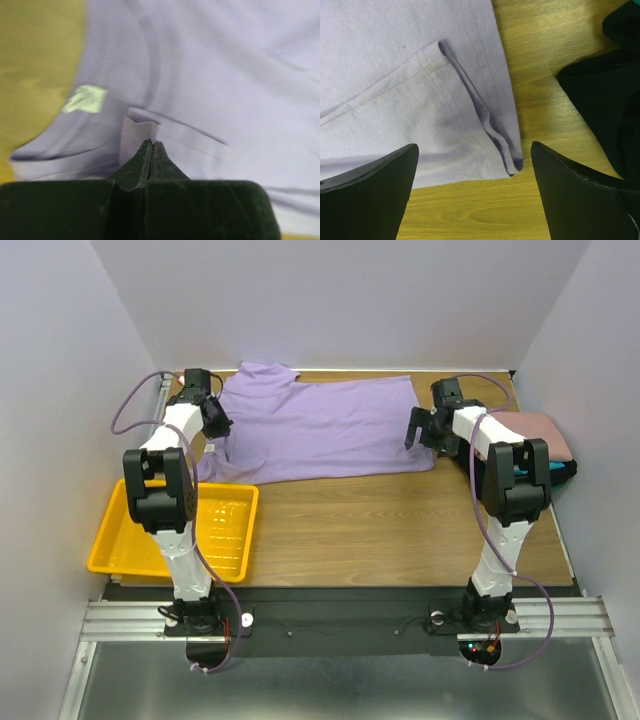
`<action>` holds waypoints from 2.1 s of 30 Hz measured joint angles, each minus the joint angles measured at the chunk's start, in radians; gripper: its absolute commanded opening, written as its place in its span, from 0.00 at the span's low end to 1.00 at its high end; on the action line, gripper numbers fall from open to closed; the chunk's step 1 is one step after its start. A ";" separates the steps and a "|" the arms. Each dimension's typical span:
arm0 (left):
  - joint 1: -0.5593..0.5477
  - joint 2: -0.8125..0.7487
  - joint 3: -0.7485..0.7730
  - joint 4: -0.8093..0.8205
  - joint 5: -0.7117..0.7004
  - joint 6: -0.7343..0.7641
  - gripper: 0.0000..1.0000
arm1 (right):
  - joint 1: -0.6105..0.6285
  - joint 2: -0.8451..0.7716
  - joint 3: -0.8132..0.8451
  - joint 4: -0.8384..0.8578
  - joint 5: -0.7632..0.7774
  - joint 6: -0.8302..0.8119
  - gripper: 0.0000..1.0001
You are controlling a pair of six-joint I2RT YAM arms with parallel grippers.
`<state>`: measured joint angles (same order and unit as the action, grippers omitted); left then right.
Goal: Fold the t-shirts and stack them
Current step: Fold the tshirt
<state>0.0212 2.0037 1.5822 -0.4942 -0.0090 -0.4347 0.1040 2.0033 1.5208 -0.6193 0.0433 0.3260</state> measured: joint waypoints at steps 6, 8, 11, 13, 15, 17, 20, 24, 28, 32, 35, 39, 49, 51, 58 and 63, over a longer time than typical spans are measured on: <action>-0.010 -0.177 -0.139 0.240 0.268 0.102 0.00 | 0.000 -0.017 -0.028 0.007 -0.011 -0.016 1.00; -0.013 -0.189 -0.148 0.285 0.331 0.122 0.00 | 0.000 -0.024 -0.040 0.007 -0.017 -0.017 1.00; -0.015 -0.189 -0.159 0.339 0.405 0.150 0.00 | 0.003 -0.033 -0.052 0.009 -0.023 -0.022 1.00; -0.015 -0.198 -0.183 0.373 0.447 0.161 0.00 | 0.008 -0.045 -0.066 0.021 -0.025 -0.029 1.00; -0.015 -0.206 -0.204 0.394 0.477 0.166 0.00 | 0.012 -0.058 -0.077 0.026 -0.026 -0.035 1.00; -0.015 -0.206 -0.204 0.413 0.494 0.169 0.00 | 0.016 -0.070 -0.084 0.027 -0.026 -0.039 1.00; -0.015 -0.206 -0.203 0.458 0.539 0.176 0.00 | 0.022 -0.079 -0.087 0.036 -0.026 -0.043 1.00; -0.014 -0.180 -0.181 0.496 0.632 0.189 0.00 | 0.023 -0.087 -0.097 0.048 -0.029 -0.047 1.00; -0.014 -0.117 -0.126 0.522 0.694 0.212 0.00 | 0.024 -0.087 -0.097 0.052 -0.029 -0.052 1.00; -0.015 -0.042 -0.058 0.530 0.719 0.237 0.00 | 0.027 -0.091 -0.099 0.054 -0.029 -0.063 1.00; -0.014 0.008 -0.003 0.518 0.689 0.245 0.00 | 0.028 -0.101 -0.114 0.062 -0.027 -0.070 1.00; -0.013 0.049 0.065 0.463 0.597 0.248 0.00 | 0.028 -0.117 -0.130 0.064 -0.011 -0.077 1.00; -0.013 0.063 0.129 0.196 0.238 0.245 0.99 | 0.028 -0.146 -0.162 0.070 0.042 -0.088 1.00; -0.013 0.076 0.160 0.138 0.174 0.235 0.99 | 0.028 -0.146 -0.162 0.071 0.043 -0.088 1.00; -0.039 0.096 0.303 0.036 0.043 0.205 0.99 | 0.028 -0.146 -0.162 0.072 0.043 -0.088 1.00; -0.128 0.098 0.405 -0.009 0.019 0.206 0.99 | 0.028 -0.146 -0.163 0.072 0.043 -0.088 1.00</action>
<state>-0.1066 2.1017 1.9869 -0.5034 0.0101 -0.2291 0.1322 1.8568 1.3575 -0.5476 0.0868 0.2379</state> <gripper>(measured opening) 0.986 0.998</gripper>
